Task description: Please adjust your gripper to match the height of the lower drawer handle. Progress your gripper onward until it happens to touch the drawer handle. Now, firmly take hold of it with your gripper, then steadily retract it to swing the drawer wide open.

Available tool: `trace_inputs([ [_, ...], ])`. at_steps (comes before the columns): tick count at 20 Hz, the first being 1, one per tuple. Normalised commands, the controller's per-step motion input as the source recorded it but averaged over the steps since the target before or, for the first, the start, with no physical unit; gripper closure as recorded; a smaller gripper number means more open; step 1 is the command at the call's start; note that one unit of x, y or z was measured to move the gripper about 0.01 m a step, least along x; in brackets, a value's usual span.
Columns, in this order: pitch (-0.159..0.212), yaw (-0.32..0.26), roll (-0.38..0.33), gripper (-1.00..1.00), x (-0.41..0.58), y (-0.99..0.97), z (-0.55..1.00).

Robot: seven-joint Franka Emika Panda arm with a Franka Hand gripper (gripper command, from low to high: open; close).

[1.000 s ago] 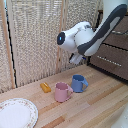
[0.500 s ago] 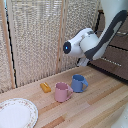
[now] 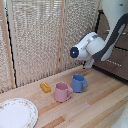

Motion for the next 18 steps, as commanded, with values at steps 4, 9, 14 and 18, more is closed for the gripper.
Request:
trace_inputs([
  [4,0.0,0.033,-0.196,-1.0,-0.199,-0.32,-0.37],
  [9,-0.002,0.0,-0.05,-1.0,-0.102,-0.54,-0.17],
  [14,-0.023,-0.035,0.024,-1.0,-0.006,-0.65,0.08],
  [18,0.017,-0.008,0.069,-1.0,0.0,-0.45,0.16],
])
